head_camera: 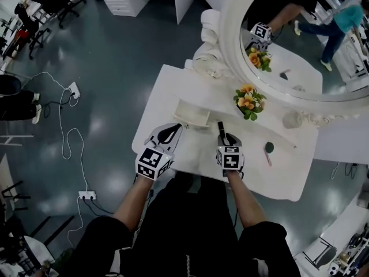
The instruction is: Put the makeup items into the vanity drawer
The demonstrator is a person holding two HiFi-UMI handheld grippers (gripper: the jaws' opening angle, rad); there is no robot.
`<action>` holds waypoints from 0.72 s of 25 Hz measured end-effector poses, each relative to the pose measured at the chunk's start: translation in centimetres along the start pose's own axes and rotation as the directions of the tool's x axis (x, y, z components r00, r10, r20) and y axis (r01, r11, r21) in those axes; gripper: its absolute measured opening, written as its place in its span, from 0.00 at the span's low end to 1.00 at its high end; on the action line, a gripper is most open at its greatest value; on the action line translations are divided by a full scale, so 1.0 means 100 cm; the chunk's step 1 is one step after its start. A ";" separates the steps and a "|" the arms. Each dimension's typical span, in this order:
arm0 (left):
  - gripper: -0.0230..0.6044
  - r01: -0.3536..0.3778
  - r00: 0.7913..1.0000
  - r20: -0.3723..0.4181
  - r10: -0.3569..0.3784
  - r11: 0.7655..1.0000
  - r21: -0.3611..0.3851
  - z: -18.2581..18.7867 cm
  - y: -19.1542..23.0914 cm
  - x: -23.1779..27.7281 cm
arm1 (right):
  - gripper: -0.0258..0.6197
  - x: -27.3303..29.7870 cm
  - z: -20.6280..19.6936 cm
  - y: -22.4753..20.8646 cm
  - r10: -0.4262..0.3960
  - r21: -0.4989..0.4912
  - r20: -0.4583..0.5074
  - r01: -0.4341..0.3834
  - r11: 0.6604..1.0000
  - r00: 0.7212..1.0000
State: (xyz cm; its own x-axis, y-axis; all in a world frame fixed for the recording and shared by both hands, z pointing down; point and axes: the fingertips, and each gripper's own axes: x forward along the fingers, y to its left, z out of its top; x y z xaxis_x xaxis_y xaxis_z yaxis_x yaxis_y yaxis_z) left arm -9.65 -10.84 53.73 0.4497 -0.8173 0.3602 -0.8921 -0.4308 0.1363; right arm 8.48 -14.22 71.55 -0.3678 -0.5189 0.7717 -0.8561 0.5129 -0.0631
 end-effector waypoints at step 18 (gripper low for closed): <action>0.07 0.026 1.000 0.016 -0.026 0.999 0.021 0.005 -0.009 0.000 | 0.18 -0.025 0.011 -0.004 0.012 0.006 0.056 -0.013 1.000 0.998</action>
State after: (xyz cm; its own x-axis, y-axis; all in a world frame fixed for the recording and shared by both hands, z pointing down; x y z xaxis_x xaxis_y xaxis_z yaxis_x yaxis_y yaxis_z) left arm -8.78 -10.67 53.14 0.4734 -0.8117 0.3421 -0.8791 -0.4597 0.1260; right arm 9.35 -13.90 68.95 -0.3981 -0.5500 0.7341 -0.8536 0.5152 -0.0769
